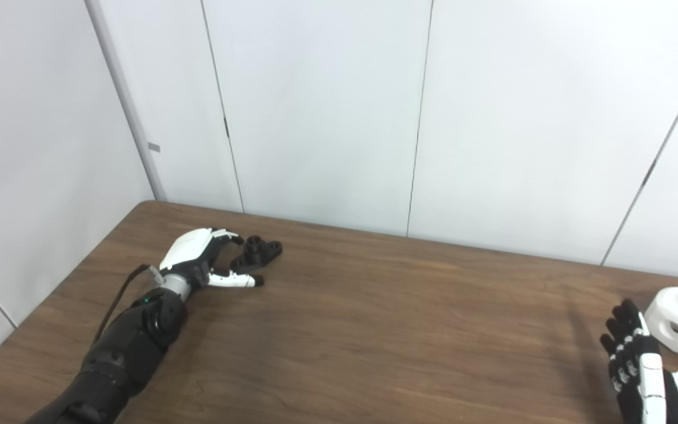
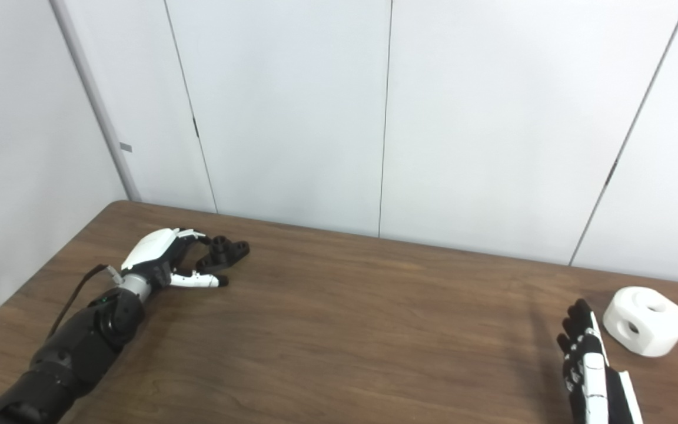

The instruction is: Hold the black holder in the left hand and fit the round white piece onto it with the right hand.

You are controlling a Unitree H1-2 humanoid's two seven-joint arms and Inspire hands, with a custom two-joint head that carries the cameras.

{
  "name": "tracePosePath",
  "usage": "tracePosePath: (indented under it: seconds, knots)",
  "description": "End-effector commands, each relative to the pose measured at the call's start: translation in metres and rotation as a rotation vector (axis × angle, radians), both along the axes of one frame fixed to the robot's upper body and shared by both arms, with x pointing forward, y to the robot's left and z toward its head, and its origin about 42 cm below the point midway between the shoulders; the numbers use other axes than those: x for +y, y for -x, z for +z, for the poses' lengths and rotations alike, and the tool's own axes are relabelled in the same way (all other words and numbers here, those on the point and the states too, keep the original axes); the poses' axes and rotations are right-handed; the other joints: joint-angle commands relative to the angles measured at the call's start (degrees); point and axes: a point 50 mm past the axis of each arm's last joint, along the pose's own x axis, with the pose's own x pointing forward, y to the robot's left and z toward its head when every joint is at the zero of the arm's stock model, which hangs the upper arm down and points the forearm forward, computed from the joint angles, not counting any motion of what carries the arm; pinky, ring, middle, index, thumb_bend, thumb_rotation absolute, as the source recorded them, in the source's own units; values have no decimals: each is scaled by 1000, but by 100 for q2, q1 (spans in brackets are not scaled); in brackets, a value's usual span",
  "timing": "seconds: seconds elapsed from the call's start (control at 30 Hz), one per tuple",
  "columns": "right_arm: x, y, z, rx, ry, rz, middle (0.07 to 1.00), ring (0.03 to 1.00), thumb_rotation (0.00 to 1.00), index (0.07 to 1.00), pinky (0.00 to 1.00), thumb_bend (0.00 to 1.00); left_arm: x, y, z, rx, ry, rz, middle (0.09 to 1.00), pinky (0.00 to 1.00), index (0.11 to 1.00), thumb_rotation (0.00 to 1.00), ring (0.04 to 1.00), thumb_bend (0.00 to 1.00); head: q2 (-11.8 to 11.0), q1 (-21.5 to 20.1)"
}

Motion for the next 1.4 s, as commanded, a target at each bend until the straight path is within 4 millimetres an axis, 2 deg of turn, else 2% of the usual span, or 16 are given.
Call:
tracePosePath:
  seconds: [0.0,0.17,0.23,0.33,0.37,0.4,0.47,1.1,1.37]
  knots:
    - [7,10,-19,59,-34,-6,1000,1000,1000,1000,1000,349,-7,-11,14,-27,-3,-42,927,1000,804,465,987,925,6,4]
    - [7,11,-19,51,-35,-3,1000,1000,1000,1000,1000,329,-8,-13,14,-33,2,-50,922,1000,796,481,983,935,2,17]
    - [7,11,-20,53,-34,-4,1000,1000,1000,1000,1000,335,-8,-14,14,-53,36,-52,915,1000,758,424,980,913,5,1]
    - [7,11,-20,53,-38,-2,1000,1000,1000,1000,1000,345,-8,-14,14,-107,60,-61,864,1000,623,243,957,865,13,11]
    - [6,10,-20,52,-36,-2,1000,1000,1000,1000,1000,341,-8,-15,14,-126,55,-66,824,1000,541,133,936,664,13,11]
    - [6,11,-20,51,-33,-2,1000,1000,1000,1000,1000,340,-7,-15,14,-143,59,-73,797,1000,513,93,923,595,13,11]
    - [6,10,-20,51,-28,-4,1000,1000,1000,1000,1000,335,-7,-15,15,-160,73,-79,761,1000,489,57,919,537,8,5]
    - [7,11,-16,35,-50,-6,1000,1000,1000,1000,1000,339,-10,-12,21,-178,68,-128,791,1000,484,50,989,523,56,-101]
    - [6,17,4,-18,-32,-9,1000,1000,1000,1000,1000,337,-45,0,18,-142,48,-246,858,1000,482,54,1000,524,121,-361]
